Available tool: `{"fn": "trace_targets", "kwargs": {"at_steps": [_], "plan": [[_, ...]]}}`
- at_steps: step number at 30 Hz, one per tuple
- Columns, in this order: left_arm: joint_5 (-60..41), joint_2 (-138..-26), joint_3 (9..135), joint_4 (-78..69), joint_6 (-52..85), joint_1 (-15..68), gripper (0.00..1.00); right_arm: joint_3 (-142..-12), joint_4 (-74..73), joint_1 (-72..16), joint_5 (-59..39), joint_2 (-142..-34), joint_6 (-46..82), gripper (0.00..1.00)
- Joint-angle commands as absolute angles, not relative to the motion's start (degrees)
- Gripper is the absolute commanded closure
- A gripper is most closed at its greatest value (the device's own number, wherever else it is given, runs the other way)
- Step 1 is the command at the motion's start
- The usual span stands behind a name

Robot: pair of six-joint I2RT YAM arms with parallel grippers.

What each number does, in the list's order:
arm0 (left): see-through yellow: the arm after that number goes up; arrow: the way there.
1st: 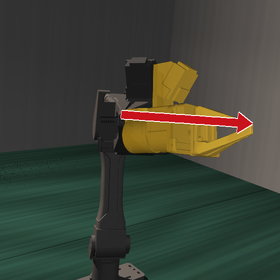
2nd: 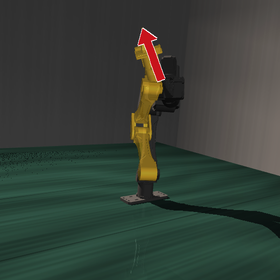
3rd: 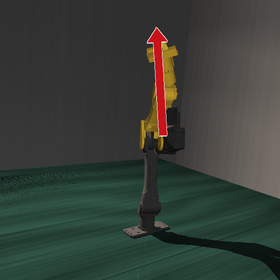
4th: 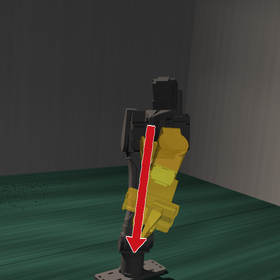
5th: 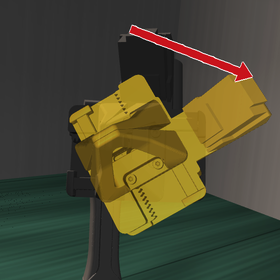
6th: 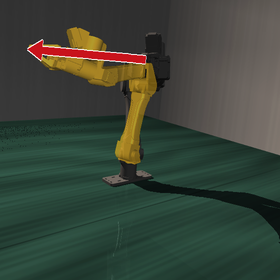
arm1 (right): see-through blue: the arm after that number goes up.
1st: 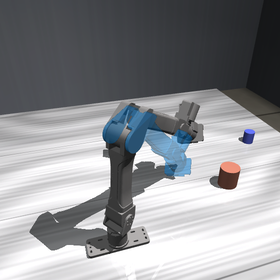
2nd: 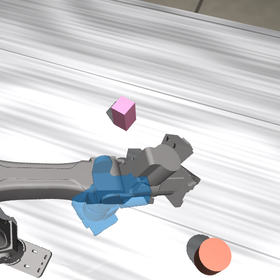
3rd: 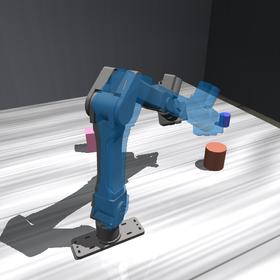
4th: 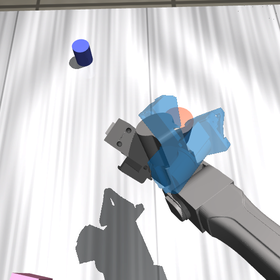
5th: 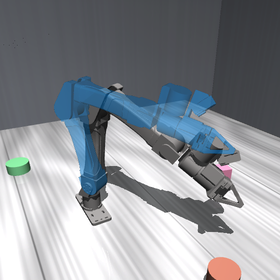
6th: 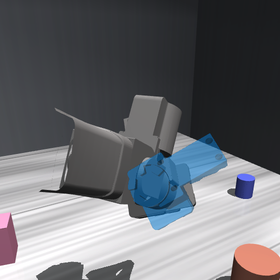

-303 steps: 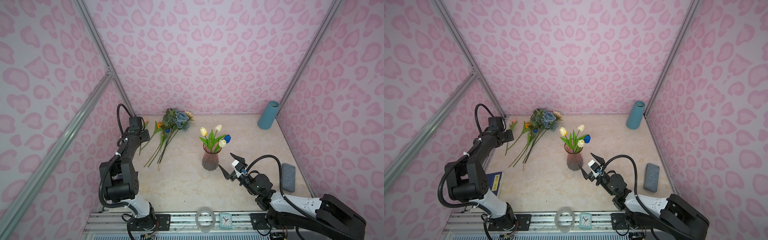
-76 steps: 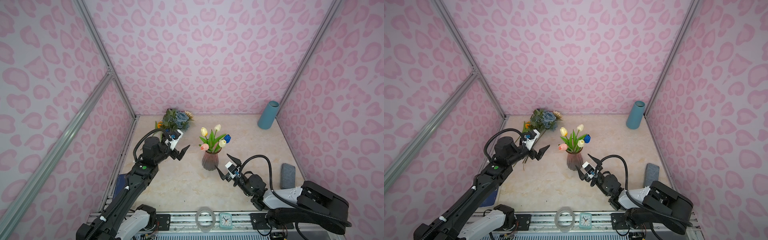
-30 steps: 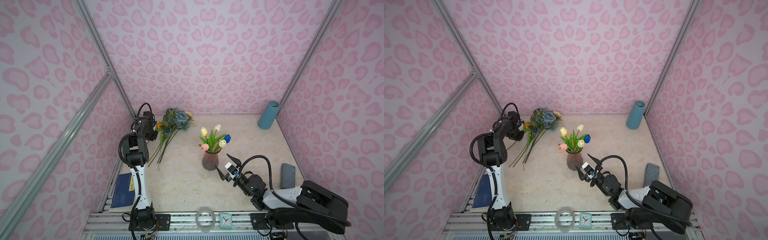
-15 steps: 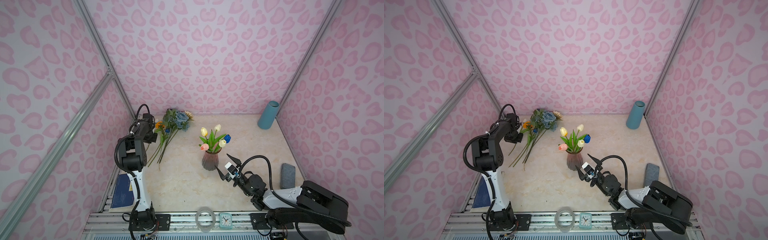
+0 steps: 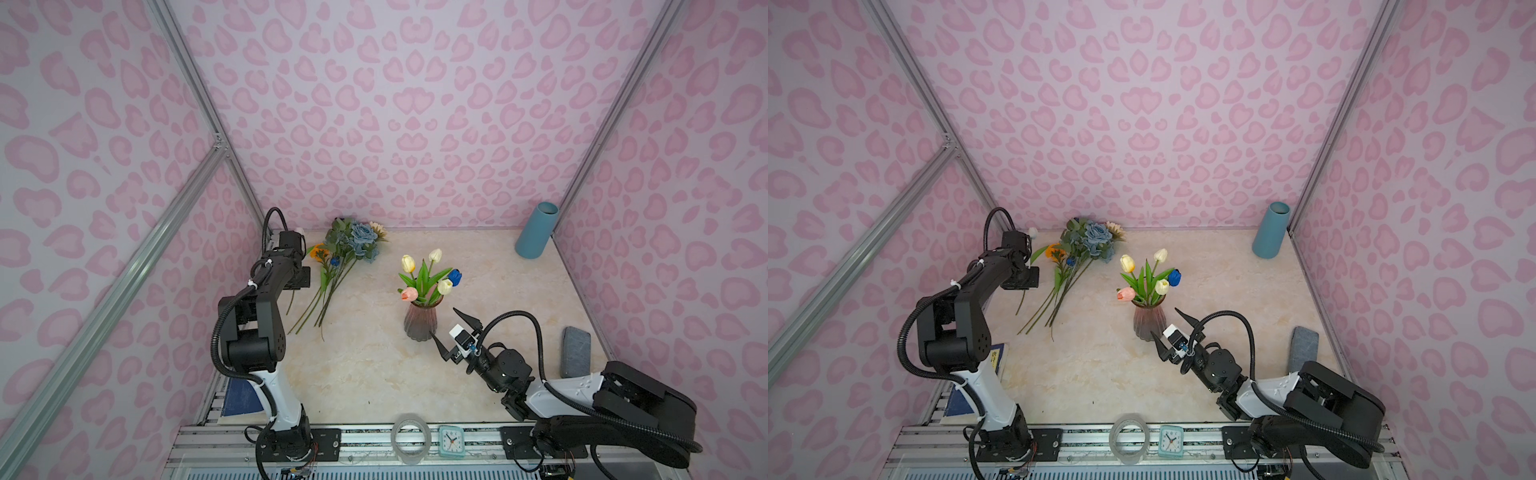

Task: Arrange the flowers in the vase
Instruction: 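Lower the left gripper onto another green stem in the flower pile, then lift the white tulip out of the pile with the left gripper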

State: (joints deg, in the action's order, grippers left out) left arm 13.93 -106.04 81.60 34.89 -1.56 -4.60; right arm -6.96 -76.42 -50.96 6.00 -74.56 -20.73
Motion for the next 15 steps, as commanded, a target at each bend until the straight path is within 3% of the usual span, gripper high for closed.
{"fn": "trace_targets", "kwargs": {"at_steps": [1, 15], "plan": [[15.0, -101.8, 79.2, 28.9, 0.2, -4.6, 0.97, -7.0, -77.4, -51.1, 6.4, -74.7, -21.1, 0.14], [3.4, -74.4, 56.4, 9.1, 5.3, 0.4, 0.97, -7.3, -77.5, -51.1, 6.9, -75.4, -21.6, 0.14]]}}
